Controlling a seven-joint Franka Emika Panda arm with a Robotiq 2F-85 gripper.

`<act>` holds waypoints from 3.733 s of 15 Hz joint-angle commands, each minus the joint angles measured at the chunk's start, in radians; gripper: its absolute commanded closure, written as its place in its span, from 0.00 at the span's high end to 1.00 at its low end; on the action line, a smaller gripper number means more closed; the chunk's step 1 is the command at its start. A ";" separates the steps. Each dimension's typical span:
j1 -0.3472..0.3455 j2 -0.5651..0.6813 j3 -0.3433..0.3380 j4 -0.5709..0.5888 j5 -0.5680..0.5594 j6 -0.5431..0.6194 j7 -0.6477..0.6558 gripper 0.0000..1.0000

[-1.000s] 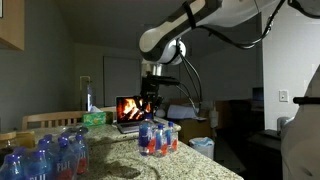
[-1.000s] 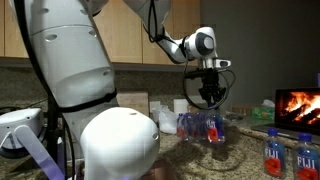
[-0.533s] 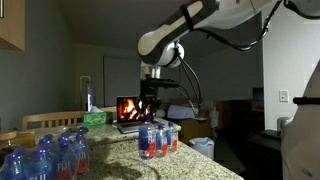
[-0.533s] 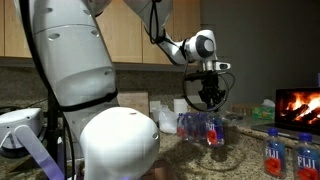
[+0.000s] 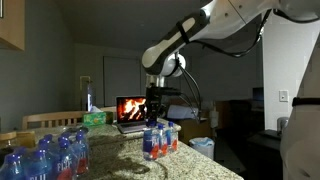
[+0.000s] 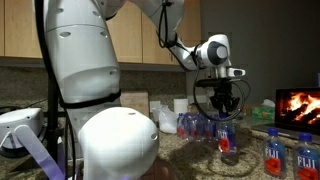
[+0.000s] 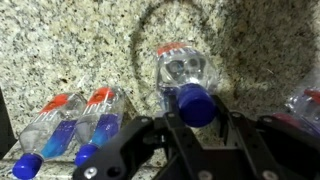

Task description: Move three bottles to the right

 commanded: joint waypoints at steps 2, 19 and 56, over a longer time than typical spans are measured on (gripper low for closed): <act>-0.020 0.069 -0.016 0.054 0.006 0.017 -0.097 0.15; -0.056 0.151 -0.049 0.143 0.013 0.016 -0.093 0.15; -0.055 0.361 -0.040 0.316 0.042 0.001 -0.101 0.15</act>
